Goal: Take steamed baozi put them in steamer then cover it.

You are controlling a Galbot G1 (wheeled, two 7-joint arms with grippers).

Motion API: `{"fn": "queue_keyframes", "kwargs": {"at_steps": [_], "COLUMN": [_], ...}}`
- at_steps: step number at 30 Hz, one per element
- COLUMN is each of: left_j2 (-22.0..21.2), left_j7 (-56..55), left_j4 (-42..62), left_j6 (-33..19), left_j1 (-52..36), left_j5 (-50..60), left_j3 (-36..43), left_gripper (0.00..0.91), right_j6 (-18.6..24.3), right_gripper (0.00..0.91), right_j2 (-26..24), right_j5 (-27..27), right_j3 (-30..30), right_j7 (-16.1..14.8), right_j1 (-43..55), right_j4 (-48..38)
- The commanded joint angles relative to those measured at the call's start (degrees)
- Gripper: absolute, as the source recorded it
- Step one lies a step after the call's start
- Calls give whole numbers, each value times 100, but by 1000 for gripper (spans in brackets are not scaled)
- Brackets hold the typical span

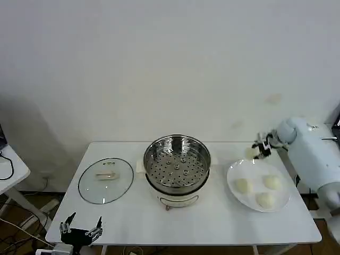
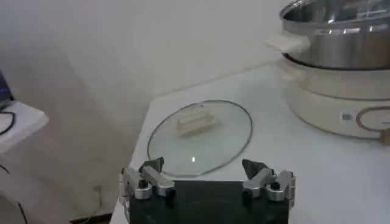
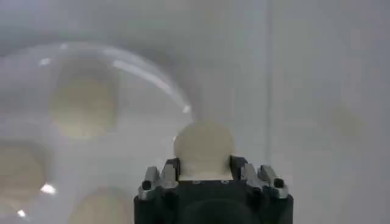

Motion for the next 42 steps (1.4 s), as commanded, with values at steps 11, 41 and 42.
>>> {"fn": "queue_keyframes", "kwargs": {"at_steps": [11, 41, 42], "left_j2": [-73, -220, -225], "left_j7": [-21, -49, -49], "left_j4": [-81, -50, -50], "left_j6": [4, 5, 6], "left_j1": [35, 228, 228], "left_j5": [2, 97, 96], "left_j3": [-39, -131, -120], "left_gripper": [907, 907, 907], "right_j6": [1861, 3679, 3642], "right_gripper": [544, 554, 554], "right_j2": [951, 1944, 1984], "right_j5": [1476, -1429, -1389], "right_j3": [-1588, -3609, -3599], "right_j7": [-750, 79, 77], "right_j1": [1821, 1906, 1840], "right_j4": [446, 1919, 1852]}}
